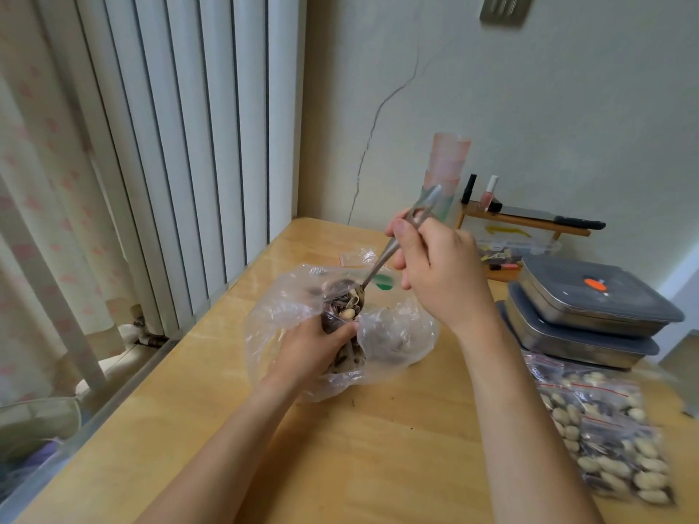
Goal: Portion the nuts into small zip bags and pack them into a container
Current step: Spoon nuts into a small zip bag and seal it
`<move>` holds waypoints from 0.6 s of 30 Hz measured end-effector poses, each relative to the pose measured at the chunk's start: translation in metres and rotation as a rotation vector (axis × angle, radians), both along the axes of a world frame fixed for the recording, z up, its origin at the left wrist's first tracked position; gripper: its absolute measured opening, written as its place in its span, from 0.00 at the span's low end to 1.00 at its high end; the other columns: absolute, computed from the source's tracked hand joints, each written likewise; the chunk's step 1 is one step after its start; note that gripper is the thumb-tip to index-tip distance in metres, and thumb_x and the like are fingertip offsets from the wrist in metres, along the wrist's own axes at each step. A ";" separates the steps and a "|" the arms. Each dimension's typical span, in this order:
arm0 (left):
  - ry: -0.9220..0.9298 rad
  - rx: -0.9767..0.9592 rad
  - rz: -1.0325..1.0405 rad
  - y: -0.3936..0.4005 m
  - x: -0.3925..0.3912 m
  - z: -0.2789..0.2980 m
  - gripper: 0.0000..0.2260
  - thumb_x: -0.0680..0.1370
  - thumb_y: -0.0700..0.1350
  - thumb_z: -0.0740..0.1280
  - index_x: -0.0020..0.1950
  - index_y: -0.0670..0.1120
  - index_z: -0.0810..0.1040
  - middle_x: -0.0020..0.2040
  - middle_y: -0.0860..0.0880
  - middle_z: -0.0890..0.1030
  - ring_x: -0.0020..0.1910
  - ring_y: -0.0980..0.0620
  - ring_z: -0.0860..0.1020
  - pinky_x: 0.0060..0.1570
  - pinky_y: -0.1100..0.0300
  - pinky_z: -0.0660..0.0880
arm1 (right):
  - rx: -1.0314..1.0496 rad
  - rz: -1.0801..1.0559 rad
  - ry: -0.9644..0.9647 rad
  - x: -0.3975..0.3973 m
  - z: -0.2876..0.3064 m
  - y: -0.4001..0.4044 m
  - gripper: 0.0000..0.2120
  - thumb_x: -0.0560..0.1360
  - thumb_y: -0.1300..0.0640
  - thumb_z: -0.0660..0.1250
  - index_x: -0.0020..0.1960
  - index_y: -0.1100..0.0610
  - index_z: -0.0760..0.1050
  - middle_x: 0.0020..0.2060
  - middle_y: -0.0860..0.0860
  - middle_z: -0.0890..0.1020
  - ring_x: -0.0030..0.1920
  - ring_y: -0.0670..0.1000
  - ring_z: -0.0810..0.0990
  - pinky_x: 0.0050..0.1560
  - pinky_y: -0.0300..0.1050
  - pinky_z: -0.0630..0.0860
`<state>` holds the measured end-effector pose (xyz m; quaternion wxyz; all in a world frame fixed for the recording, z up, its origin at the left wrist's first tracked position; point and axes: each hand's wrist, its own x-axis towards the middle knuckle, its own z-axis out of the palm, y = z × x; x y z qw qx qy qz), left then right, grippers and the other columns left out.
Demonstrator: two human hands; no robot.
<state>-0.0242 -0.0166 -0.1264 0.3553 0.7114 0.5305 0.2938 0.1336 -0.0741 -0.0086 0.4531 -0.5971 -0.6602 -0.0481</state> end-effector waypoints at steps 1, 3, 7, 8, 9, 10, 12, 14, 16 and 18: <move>0.003 -0.005 0.002 0.000 0.000 0.000 0.12 0.79 0.59 0.67 0.39 0.56 0.71 0.39 0.56 0.79 0.44 0.50 0.77 0.37 0.61 0.69 | 0.006 0.026 -0.035 -0.001 0.001 -0.001 0.14 0.87 0.53 0.59 0.52 0.58 0.80 0.35 0.40 0.78 0.32 0.34 0.79 0.35 0.32 0.75; 0.017 -0.001 0.010 -0.001 0.000 0.001 0.13 0.80 0.59 0.67 0.38 0.56 0.71 0.36 0.59 0.76 0.42 0.51 0.75 0.35 0.67 0.68 | 0.036 0.047 -0.085 -0.002 0.002 -0.001 0.14 0.86 0.54 0.60 0.53 0.60 0.80 0.33 0.39 0.77 0.32 0.33 0.78 0.36 0.33 0.75; 0.025 0.017 0.011 0.001 0.001 0.000 0.13 0.80 0.58 0.66 0.40 0.53 0.74 0.37 0.54 0.79 0.41 0.50 0.77 0.36 0.61 0.69 | 0.112 0.020 -0.117 -0.003 0.001 0.000 0.14 0.86 0.54 0.59 0.53 0.61 0.80 0.35 0.42 0.78 0.33 0.34 0.78 0.37 0.39 0.76; 0.028 0.015 0.011 0.001 0.001 -0.001 0.13 0.80 0.58 0.66 0.40 0.52 0.75 0.38 0.52 0.80 0.41 0.50 0.77 0.37 0.59 0.69 | 0.124 0.011 -0.120 -0.003 0.000 0.000 0.14 0.86 0.54 0.59 0.52 0.61 0.80 0.37 0.42 0.78 0.33 0.34 0.78 0.37 0.40 0.76; 0.022 0.017 0.011 0.002 0.001 -0.002 0.14 0.80 0.58 0.66 0.41 0.51 0.76 0.38 0.50 0.81 0.40 0.50 0.77 0.38 0.58 0.70 | 0.131 0.003 -0.118 -0.003 0.000 0.000 0.14 0.86 0.54 0.59 0.52 0.61 0.80 0.38 0.42 0.78 0.32 0.34 0.78 0.37 0.41 0.76; 0.011 0.023 0.009 0.002 0.001 -0.002 0.14 0.80 0.58 0.66 0.40 0.50 0.76 0.38 0.50 0.81 0.39 0.51 0.77 0.37 0.58 0.70 | 0.134 -0.004 -0.111 -0.003 -0.001 0.000 0.14 0.86 0.54 0.59 0.53 0.61 0.80 0.39 0.42 0.78 0.32 0.34 0.78 0.36 0.42 0.77; -0.007 0.033 0.010 0.003 0.001 -0.003 0.15 0.80 0.57 0.66 0.37 0.50 0.74 0.35 0.51 0.79 0.36 0.53 0.75 0.36 0.60 0.69 | 0.143 -0.006 -0.092 -0.003 -0.001 0.000 0.14 0.86 0.54 0.59 0.53 0.61 0.80 0.41 0.42 0.78 0.31 0.35 0.77 0.36 0.42 0.77; -0.011 0.040 0.020 0.004 0.001 -0.004 0.16 0.80 0.56 0.66 0.36 0.51 0.73 0.34 0.53 0.78 0.34 0.55 0.74 0.34 0.62 0.68 | 0.161 -0.003 -0.094 -0.003 -0.001 -0.001 0.14 0.86 0.55 0.59 0.54 0.61 0.80 0.41 0.42 0.79 0.31 0.35 0.77 0.35 0.41 0.77; -0.013 0.057 0.034 0.005 0.001 -0.005 0.15 0.79 0.57 0.66 0.36 0.51 0.73 0.34 0.53 0.79 0.34 0.58 0.74 0.33 0.63 0.68 | 0.196 -0.002 -0.104 -0.004 0.000 -0.001 0.13 0.86 0.56 0.60 0.53 0.62 0.80 0.39 0.43 0.79 0.32 0.36 0.77 0.35 0.41 0.76; -0.026 0.082 0.051 0.007 0.001 -0.006 0.14 0.79 0.55 0.67 0.36 0.52 0.73 0.33 0.54 0.78 0.34 0.60 0.74 0.31 0.65 0.66 | 0.227 -0.001 -0.104 -0.005 0.001 -0.002 0.14 0.86 0.57 0.60 0.53 0.63 0.80 0.38 0.44 0.78 0.33 0.37 0.77 0.35 0.42 0.76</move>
